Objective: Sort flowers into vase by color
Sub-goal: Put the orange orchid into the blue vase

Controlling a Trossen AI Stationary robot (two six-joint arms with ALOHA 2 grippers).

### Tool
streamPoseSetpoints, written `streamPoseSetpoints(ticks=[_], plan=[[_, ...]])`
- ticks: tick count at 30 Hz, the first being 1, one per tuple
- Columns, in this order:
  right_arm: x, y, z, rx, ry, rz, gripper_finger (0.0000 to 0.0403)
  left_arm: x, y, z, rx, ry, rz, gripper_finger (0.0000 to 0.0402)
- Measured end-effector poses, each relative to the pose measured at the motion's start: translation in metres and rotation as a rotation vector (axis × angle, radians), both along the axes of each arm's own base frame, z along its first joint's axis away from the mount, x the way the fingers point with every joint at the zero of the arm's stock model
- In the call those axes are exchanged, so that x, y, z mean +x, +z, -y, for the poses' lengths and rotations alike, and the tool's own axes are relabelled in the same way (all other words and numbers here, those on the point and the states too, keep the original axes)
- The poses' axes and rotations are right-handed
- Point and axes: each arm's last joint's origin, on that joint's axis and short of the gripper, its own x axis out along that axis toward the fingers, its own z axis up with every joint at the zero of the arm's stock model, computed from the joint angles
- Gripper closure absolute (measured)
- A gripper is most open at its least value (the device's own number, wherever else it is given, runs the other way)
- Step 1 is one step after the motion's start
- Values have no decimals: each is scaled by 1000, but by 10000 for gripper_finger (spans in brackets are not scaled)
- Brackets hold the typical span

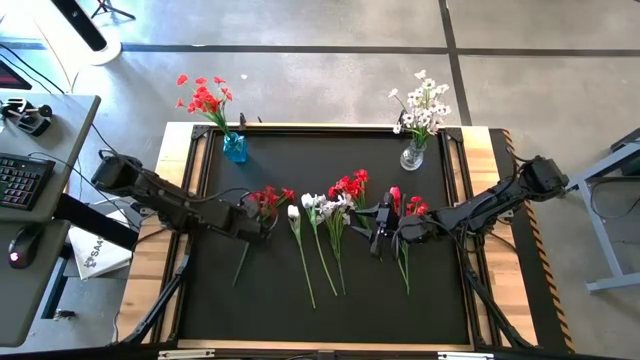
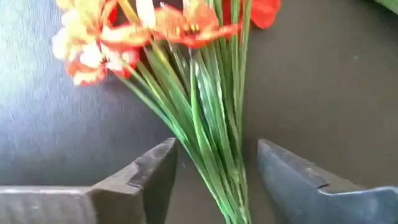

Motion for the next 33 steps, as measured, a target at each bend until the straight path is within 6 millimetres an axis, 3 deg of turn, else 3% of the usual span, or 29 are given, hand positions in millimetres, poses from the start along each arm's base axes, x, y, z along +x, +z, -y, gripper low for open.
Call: streamPoseSetpoints(ticks=[7,20,26,33], plan=[[0,0,0,11,-4,3,187,-2,-6,-18,-4,-8,-37,293],[0,0,0,19,-6,6,187,-4,-2,-20,17,-84,-48,394],[0,-1,0,20,-8,-3,187,-17,33,-19,187,-67,158,396],[0,-1,0,18,-11,-7,187,-41,93,-24,624,-89,492,399]])
